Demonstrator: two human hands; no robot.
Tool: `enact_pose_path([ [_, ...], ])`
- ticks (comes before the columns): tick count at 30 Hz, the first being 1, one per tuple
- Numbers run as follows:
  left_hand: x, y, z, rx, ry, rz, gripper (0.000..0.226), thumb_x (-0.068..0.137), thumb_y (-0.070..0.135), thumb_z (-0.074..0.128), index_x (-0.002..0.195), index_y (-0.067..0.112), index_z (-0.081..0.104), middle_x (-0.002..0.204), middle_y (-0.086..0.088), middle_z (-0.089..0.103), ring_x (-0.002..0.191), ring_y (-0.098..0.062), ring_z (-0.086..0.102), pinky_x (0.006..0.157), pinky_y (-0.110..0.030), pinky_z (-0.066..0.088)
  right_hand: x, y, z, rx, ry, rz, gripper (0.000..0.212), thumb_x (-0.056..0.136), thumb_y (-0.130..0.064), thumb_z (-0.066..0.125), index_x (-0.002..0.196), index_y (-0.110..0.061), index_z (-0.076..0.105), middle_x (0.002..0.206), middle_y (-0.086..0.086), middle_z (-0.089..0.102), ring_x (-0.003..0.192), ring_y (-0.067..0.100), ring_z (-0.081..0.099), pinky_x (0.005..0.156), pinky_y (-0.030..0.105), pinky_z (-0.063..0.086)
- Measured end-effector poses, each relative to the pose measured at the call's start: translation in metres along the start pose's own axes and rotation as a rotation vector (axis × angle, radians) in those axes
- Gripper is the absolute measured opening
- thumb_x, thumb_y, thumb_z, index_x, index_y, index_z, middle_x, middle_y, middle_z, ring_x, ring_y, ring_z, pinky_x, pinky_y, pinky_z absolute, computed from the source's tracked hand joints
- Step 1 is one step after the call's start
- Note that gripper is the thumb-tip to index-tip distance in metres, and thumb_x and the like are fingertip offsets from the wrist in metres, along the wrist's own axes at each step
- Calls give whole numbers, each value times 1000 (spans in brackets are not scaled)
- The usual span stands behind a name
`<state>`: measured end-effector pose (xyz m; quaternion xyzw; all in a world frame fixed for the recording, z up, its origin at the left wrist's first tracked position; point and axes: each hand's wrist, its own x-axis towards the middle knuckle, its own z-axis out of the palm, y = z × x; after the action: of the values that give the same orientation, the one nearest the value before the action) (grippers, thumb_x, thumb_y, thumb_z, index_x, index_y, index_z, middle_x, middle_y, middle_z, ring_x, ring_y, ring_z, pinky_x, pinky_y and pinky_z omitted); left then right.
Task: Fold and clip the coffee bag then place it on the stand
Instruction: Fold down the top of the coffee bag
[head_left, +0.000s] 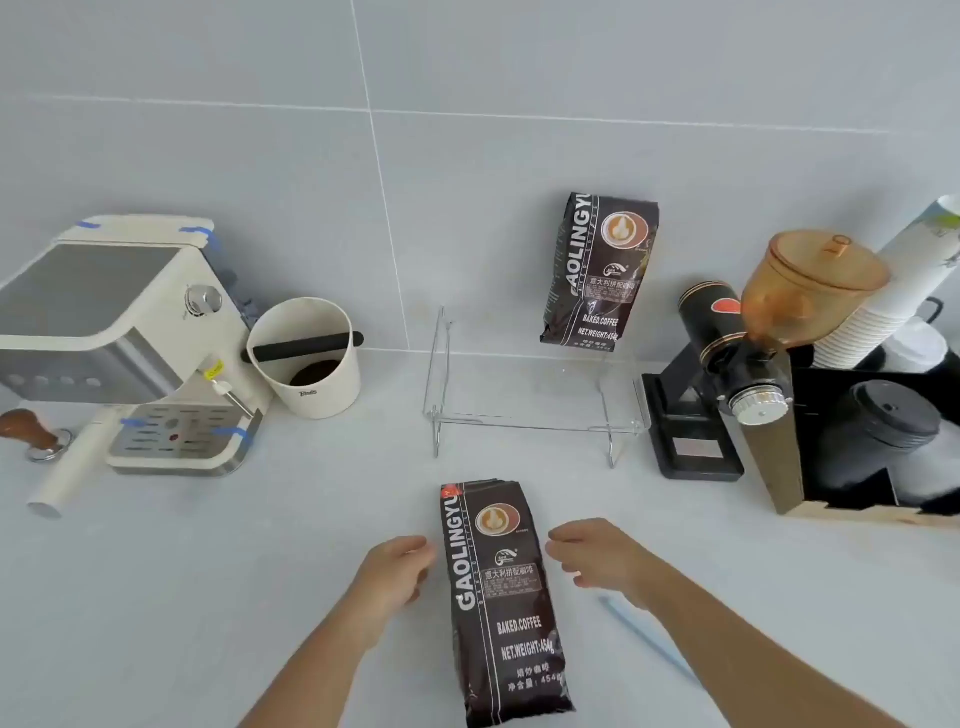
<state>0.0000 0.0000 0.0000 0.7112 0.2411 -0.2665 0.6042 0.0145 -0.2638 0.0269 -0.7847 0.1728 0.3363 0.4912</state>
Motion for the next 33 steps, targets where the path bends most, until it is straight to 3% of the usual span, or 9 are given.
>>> enact_pose_path([
  [3, 6, 1, 11, -24, -28, 2, 16, 89, 24, 59, 82, 12, 67, 83, -9, 62, 78, -22, 53, 76, -35, 43, 6, 4, 8, 101, -26, 52, 40, 87, -21, 66, 124, -10, 59, 130, 22, 59, 120, 34, 57, 100, 43, 48],
  [6, 5, 4, 25, -105, -66, -54, 22, 92, 27, 58, 99, 12, 73, 97, -4, 79, 91, -24, 71, 93, -41, 52, 11, 6, 15, 163, -81, 68, 38, 89, -24, 64, 126, -19, 60, 128, 13, 64, 114, 27, 61, 92, 36, 51],
  [9, 8, 5, 30, -133, -50, -60, 19, 92, 23, 60, 101, 12, 73, 95, -7, 80, 97, -31, 73, 96, -48, 54, 13, 3, 23, 202, -134, 57, 27, 91, -24, 60, 117, -26, 66, 118, 4, 72, 108, 21, 65, 99, 41, 47],
  [13, 12, 5, 31, -199, -17, -75, 20, 91, 18, 62, 107, 7, 68, 97, -12, 79, 88, -28, 75, 82, -41, 61, 13, -1, 30, 221, -111, 10, 18, 93, -19, 60, 109, -26, 64, 108, 5, 74, 103, 23, 68, 96, 47, 51],
  [17, 7, 6, 30, -260, -5, -66, 17, 90, 19, 66, 103, 9, 67, 92, -11, 79, 68, -18, 74, 56, -27, 57, 10, 1, 30, 317, -45, -46, 13, 93, -12, 60, 106, -10, 61, 103, 7, 75, 84, 18, 69, 75, 33, 56],
  [20, 0, 11, 30, -277, 5, -12, 15, 90, 18, 65, 102, 8, 68, 93, -12, 79, 67, -17, 73, 59, -28, 53, 5, 0, 27, 374, 12, -91, 16, 91, -16, 65, 104, -7, 63, 100, 8, 77, 78, 16, 69, 72, 32, 53],
  [23, -5, 22, 28, -331, 7, 62, 14, 91, 19, 64, 93, 7, 69, 83, -9, 79, 66, -16, 72, 59, -27, 52, 0, -6, 23, 417, 6, -137, 15, 91, -21, 65, 106, -19, 69, 98, 5, 79, 87, 19, 72, 80, 38, 55],
  [27, -14, 39, 25, -363, 26, 104, 31, 89, 30, 65, 91, -1, 69, 80, -12, 77, 66, -19, 68, 64, -30, 51, -5, -18, 20, 390, -3, -201, 15, 92, -24, 63, 102, -21, 74, 99, 5, 79, 85, 15, 70, 84, 39, 54],
  [33, -39, 47, 31, -401, -4, 174, 27, 85, 30, 69, 74, 6, 72, 77, -15, 77, 64, -20, 70, 64, -31, 51, -22, -37, 15, 405, 64, -281, 26, 90, -26, 65, 73, -7, 68, 74, 8, 72, 67, 19, 64, 65, 33, 47],
])
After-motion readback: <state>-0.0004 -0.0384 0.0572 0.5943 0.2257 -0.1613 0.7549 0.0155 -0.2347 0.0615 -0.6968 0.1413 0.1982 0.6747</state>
